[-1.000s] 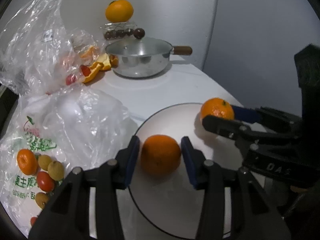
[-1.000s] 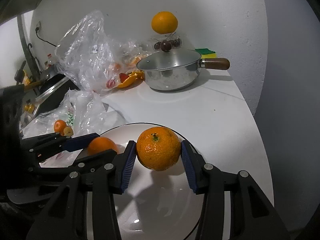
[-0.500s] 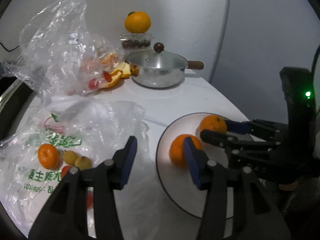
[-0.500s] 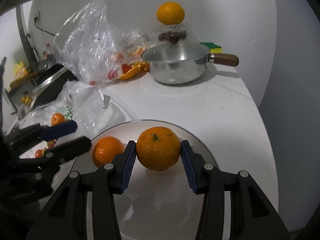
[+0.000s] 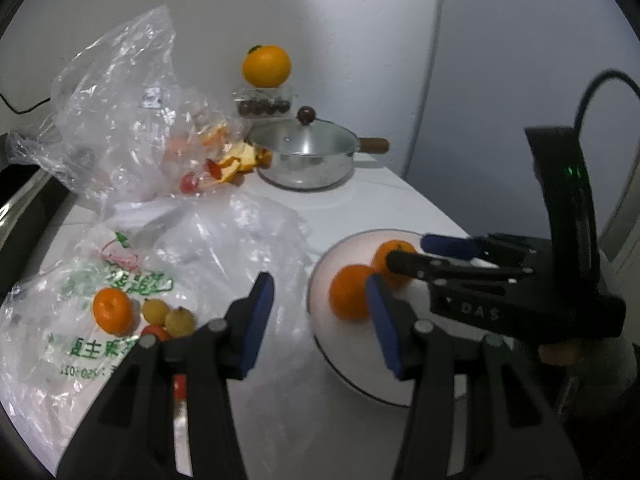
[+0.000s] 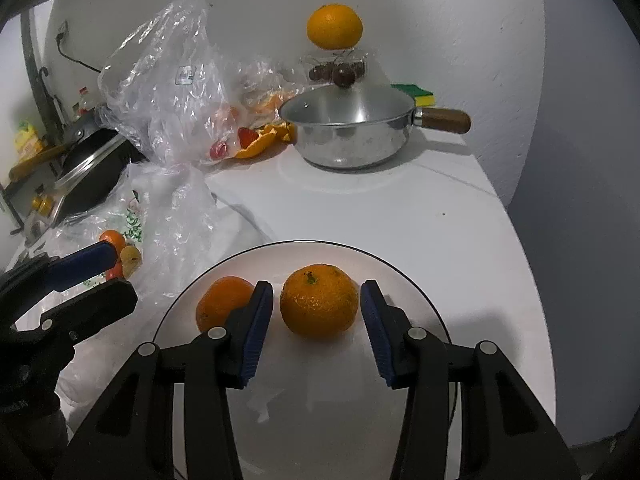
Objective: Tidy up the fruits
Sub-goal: 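Lower the mandarin onto the plate and open the left gripper while the right gripper releases its mandarin, then move both open grippers back over the fruits on the plastic bag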
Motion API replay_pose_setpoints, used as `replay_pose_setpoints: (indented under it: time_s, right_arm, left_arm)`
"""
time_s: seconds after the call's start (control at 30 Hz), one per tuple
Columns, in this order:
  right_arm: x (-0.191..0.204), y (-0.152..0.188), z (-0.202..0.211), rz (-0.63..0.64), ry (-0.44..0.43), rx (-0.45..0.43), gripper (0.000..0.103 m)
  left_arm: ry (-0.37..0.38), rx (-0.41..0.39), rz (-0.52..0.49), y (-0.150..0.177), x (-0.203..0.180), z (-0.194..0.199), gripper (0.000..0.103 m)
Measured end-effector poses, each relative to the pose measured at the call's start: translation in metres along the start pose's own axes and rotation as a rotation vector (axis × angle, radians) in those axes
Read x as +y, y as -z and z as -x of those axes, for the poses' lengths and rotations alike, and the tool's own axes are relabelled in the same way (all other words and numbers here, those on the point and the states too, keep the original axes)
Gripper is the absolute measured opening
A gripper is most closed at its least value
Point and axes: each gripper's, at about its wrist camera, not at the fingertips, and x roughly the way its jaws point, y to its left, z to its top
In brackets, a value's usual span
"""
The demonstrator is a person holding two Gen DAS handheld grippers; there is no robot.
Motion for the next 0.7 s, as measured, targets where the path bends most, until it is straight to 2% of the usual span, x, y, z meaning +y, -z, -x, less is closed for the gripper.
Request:
replay_pose_setpoints:
  time_s: [0.33,0.7]
  right_arm:
    - [0.024,0.003,0.032,0.023,0.045,-0.049,0.048]
    - [0.062,0.011,0.052,0.044,0.054,-0.091,0.048]
  left_arm:
    - [0.037,-0.05,-0.012,0.006,-0.001,0.034,0.05]
    - [0.012,-0.062,0.007,0.028,0.027,0.062,0.05]
